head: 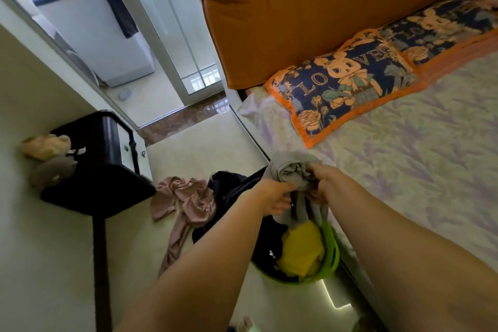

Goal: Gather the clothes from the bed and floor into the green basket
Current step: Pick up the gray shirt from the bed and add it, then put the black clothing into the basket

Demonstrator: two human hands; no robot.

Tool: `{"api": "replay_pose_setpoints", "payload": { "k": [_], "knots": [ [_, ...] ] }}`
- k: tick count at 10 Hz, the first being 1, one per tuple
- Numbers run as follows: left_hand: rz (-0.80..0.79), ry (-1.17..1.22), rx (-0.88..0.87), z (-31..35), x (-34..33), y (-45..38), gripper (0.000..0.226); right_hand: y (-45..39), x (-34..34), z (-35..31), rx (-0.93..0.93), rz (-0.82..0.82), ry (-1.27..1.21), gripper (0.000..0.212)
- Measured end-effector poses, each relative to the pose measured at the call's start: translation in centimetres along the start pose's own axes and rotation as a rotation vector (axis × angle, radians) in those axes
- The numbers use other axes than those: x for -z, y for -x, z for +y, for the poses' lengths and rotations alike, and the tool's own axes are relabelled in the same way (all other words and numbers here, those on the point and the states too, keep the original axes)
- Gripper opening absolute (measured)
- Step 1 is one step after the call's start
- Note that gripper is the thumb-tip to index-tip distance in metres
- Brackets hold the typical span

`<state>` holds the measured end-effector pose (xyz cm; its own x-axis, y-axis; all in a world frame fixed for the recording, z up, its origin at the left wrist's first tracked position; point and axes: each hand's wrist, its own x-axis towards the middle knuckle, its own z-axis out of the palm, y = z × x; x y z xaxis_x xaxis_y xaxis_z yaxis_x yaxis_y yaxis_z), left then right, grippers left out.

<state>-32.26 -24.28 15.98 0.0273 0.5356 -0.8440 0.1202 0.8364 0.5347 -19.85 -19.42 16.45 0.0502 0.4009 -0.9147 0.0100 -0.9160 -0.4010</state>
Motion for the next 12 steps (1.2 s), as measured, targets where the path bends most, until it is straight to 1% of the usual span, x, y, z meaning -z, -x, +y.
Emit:
{"api": "replay_pose_setpoints", "payload": {
  "k": [1,2,3,4,5,6,7,8,9,10,11,12],
  "knots": [
    [-0.025,-0.075,-0.025,-1.7,2.8,-1.6,0.043,-1.9,-2.1,1.0,-0.066,0.025,-0.057,0.032],
    [-0.082,-0.105,0.009,-3.1,4.7,-3.3,0.016,-3.6,-3.2,3.0,-0.161,0.016,-0.084,0.031],
    [-0.07,-0.283,0.087,-4.8,5.5,-5.4,0.011,-5.5,-3.3,6.4,-0.209,0.065,0.009,0.023],
    [0.005,-0.498,0.102,-7.0,6.0,-7.8,0.016,-8.6,-3.7,8.9,-0.109,0.179,0.016,0.039],
    [0.026,-0.447,0.074,-8.0,6.7,-9.4,0.026,-10.0,-4.9,9.9,-0.14,0.123,-0.062,0.037],
    [0.018,-0.379,0.081,-8.0,7.3,-10.6,0.042,-10.4,-6.7,8.8,-0.08,0.057,-0.112,0.045],
    [0.043,-0.344,0.078,-7.1,7.9,-11.1,0.042,-11.6,-8.2,7.5,-0.046,0.036,-0.101,0.048],
    [0.064,-0.337,0.073,-6.3,8.6,-12.0,0.04,-12.1,-10.0,6.6,-0.056,-0.017,-0.124,0.044],
    [0.067,-0.364,0.068,-5.2,9.0,-12.8,0.04,-12.4,-10.8,5.4,-0.079,-0.045,-0.102,0.045],
    [0.061,-0.33,0.078,-3.2,8.9,-13.3,0.039,-13.4,-10.9,3.8,-0.094,-0.06,-0.1,0.047],
    [-0.01,-0.352,0.129,-0.6,8.4,-14.1,0.041,-14.2,-10.8,1.5,-0.092,-0.098,-0.114,0.048],
    [0.081,-0.313,0.032,1.3,8.5,-15.7,0.039,-15.4,-10.9,-0.3,-0.064,-0.099,-0.138,0.043]
  ]
}}
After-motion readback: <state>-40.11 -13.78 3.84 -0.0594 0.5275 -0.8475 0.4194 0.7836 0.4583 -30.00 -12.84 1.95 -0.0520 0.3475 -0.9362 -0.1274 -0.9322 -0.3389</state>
